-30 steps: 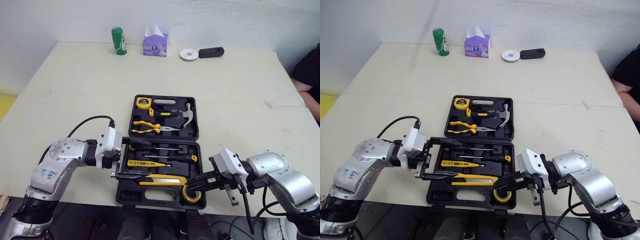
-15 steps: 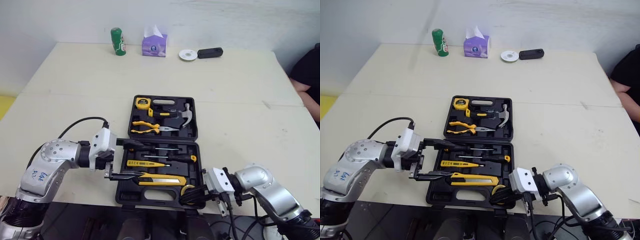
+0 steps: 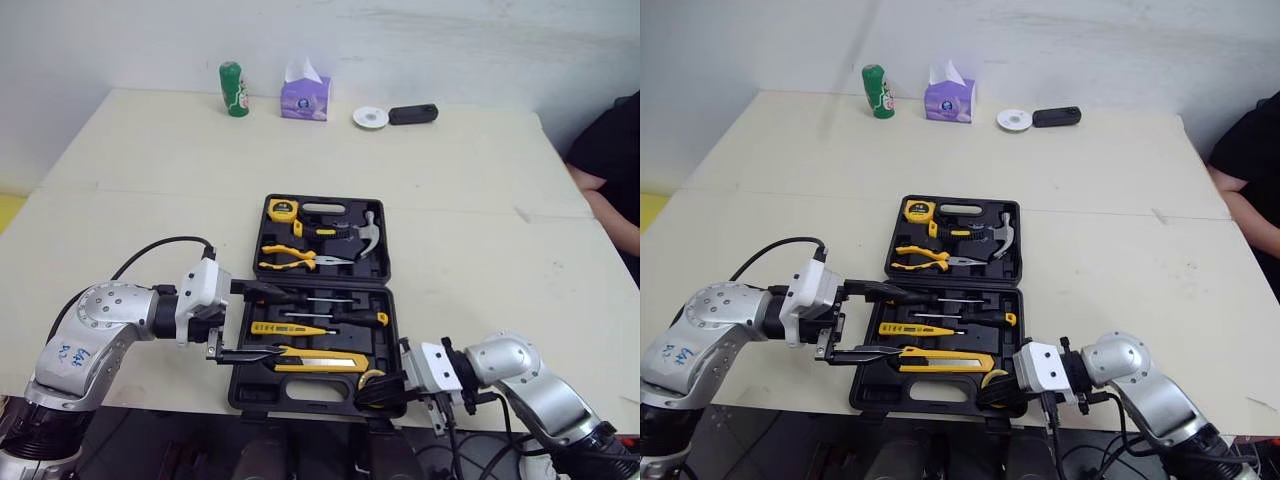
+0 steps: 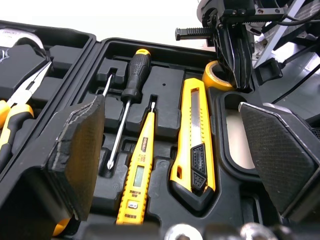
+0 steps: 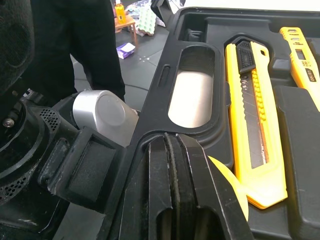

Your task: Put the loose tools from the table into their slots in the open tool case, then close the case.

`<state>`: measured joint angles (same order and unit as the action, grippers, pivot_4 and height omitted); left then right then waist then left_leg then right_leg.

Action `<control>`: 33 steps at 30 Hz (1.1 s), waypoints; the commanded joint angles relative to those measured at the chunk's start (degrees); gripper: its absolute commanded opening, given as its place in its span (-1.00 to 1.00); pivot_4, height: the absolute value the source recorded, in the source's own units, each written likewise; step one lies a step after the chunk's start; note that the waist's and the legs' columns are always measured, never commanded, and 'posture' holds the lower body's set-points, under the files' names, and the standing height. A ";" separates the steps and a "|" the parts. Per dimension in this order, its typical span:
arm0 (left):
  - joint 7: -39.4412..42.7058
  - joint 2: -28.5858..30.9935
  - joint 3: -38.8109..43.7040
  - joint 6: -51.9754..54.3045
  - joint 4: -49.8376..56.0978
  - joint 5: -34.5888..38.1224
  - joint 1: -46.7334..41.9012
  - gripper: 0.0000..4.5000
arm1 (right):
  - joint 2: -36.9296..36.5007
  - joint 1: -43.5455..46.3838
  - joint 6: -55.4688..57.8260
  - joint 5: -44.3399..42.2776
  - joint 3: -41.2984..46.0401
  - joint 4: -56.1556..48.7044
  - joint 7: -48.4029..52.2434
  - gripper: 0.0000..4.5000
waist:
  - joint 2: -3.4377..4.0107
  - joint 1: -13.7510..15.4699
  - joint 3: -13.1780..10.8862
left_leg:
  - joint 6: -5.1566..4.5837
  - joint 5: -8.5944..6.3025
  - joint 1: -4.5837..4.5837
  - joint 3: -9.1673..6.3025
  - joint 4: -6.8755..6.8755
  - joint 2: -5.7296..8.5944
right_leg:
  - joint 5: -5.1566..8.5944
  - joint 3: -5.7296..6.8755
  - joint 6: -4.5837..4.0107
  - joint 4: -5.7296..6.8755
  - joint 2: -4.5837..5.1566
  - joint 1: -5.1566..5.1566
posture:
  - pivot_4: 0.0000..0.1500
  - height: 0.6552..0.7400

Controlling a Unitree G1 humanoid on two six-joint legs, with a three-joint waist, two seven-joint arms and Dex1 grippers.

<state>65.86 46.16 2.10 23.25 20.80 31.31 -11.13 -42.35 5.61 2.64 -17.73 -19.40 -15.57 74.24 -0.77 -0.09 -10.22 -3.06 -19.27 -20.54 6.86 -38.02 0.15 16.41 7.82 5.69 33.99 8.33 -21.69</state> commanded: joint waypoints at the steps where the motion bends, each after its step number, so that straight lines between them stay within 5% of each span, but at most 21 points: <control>1: -0.44 0.13 0.91 -0.38 1.61 0.53 -0.90 1.00 | -1.75 -1.77 4.42 6.80 -2.78 8.81 -2.12 -0.97 | -0.01 0.06 0.08 | 0.03 -0.03 0.25 0.00 0.12 -0.02 | 0.02 0.00 -0.04 -0.09 -0.01 0.23 | 1.00 1.00; 11: -2.85 1.74 5.95 -3.02 -4.83 -2.19 0.94 1.00 | -6.33 -0.05 15.06 -10.39 10.49 -7.46 -3.09 -0.97 | 0.59 0.87 -0.27 | -0.01 -0.02 -0.42 0.00 0.04 0.02 | 0.01 0.00 -0.03 0.00 0.06 -0.44 | 1.00 1.00; 19: -10.23 0.47 10.28 -4.39 -11.15 -6.20 1.35 1.00 | -6.10 -0.80 19.75 -12.88 24.55 -4.87 -12.25 -0.97 | 0.75 1.48 -0.38 | -0.13 -0.02 -0.94 0.01 -0.01 0.04 | 0.00 0.10 -0.04 0.04 0.03 -0.87 | 1.00 1.00; 22: -13.79 -2.68 11.53 -4.38 -15.04 -5.44 -0.41 0.72 | -6.16 1.47 20.40 -8.86 24.86 1.78 -16.16 -1.00 | 0.78 1.48 -0.40 | -0.16 -0.04 -0.94 0.01 -0.01 0.05 | -0.02 0.10 0.00 0.00 0.03 -0.84 | 1.00 1.00; 30: -18.44 -6.60 5.72 -1.22 -19.62 -10.03 -2.94 -0.89 | -4.13 6.54 14.82 -0.41 19.84 12.05 -17.14 -1.00 | 0.79 1.38 -0.41 | -0.55 0.21 -0.96 0.08 -0.04 0.08 | -0.06 0.12 0.08 0.14 -0.01 -0.84 | 1.00 1.00; 33: -18.38 -7.59 3.38 -0.22 -19.40 -10.81 -3.57 -0.96 | -2.45 8.29 13.60 2.09 18.15 13.89 -18.58 -1.00 | 0.79 1.27 -0.41 | -0.58 0.24 -0.96 0.12 -0.06 0.08 | -0.06 0.10 0.08 0.31 -0.01 -0.84 | 1.00 1.00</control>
<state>47.49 38.65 6.33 22.90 0.56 21.09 -13.82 -45.39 12.74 17.73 -17.18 -1.03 -1.81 56.71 0.01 1.17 -10.63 -3.66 -19.03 -21.51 6.99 -38.09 0.23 16.34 7.91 5.79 34.30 8.32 -22.53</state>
